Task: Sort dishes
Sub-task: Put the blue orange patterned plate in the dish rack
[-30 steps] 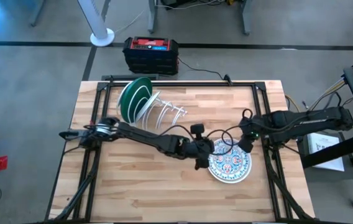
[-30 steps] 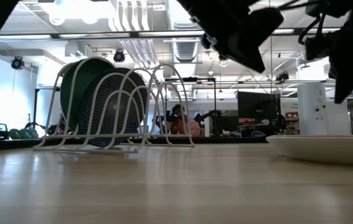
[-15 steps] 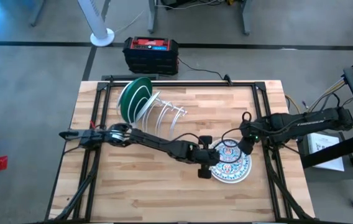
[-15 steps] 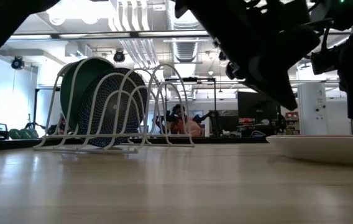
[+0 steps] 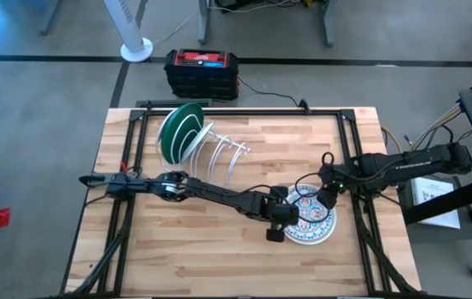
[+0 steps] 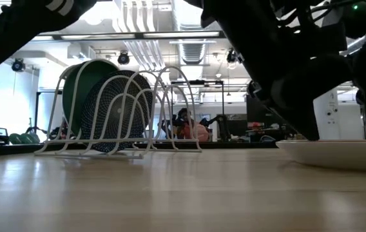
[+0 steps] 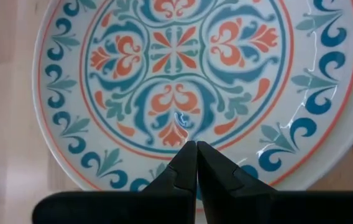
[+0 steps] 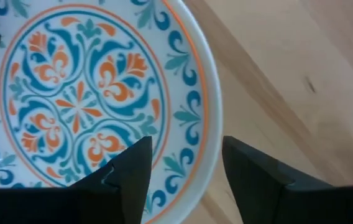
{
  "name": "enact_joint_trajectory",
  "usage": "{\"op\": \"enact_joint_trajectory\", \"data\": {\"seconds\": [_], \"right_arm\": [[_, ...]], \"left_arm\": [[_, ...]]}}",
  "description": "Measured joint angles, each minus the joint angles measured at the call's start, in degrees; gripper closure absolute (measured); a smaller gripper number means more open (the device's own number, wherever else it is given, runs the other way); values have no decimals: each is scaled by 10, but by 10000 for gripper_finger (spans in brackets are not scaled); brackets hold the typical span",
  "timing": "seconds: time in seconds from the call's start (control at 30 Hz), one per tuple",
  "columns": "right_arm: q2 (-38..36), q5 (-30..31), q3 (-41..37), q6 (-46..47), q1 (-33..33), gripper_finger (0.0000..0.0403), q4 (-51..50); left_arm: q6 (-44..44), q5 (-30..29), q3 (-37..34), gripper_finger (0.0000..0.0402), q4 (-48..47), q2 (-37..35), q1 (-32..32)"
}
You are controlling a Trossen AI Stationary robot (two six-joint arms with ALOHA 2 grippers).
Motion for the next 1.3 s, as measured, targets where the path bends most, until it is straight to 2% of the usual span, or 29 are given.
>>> {"op": "enact_joint_trajectory", "data": {"seconds": [0.57,0.67,1.3], "right_arm": [[1,-17,-36,58,54,186,54],[0,-16,-36,60,55,182,55],[12,-22,-42,78,57,172,58]], "left_arm": [[-16,10,-1,401,-16,1,-3],[-16,25,-1,401,-14,7,-3],[-36,20,-15,401,-4,9,-4]]}}
